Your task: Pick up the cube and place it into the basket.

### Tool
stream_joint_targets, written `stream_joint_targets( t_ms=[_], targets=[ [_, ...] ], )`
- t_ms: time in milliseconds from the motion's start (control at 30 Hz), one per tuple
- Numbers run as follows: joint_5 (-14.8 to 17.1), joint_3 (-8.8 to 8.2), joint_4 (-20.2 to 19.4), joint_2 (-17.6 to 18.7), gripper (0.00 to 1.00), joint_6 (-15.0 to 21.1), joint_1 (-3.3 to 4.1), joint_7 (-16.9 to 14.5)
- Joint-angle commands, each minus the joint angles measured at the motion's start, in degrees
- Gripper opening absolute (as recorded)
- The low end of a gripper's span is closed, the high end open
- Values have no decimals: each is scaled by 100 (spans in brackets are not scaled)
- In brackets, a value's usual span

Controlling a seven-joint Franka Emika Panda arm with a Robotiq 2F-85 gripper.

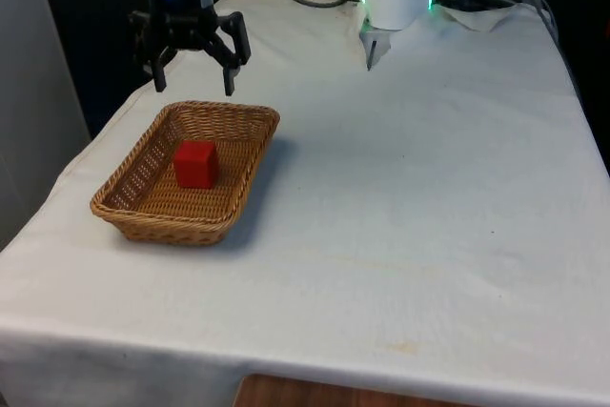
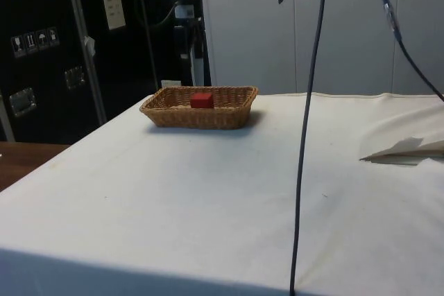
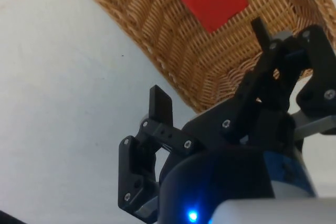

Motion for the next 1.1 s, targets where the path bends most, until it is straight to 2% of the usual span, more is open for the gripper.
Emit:
stream_joint_targets(
  t_ms=[0,33,67,267,300,333,500,533,567,800,833,867,1067],
  targets=[
    [-11,0,-34,-34,100,0,17,0],
    [-23,0,-69,-69,100,6,29,0],
    [-46,-17,-189,-155,100,115,86,-23],
    [-52,-11,-367,-304,100,132,172,-74],
    [-34,6,-275,-241,100,23,120,-63],
    [-52,-11,-390,-327,100,138,183,-86],
    [-52,-11,-556,-453,100,178,241,-155],
    [-34,6,-481,-407,100,63,195,-138],
    [-52,-6,-584,-476,100,189,246,-160],
    [-52,34,-768,-613,100,241,298,-218],
    [-34,57,-693,-567,100,138,258,-212],
    [-52,40,-791,-630,100,246,304,-223],
    [-52,69,-1014,-796,100,344,350,-286]
  ],
)
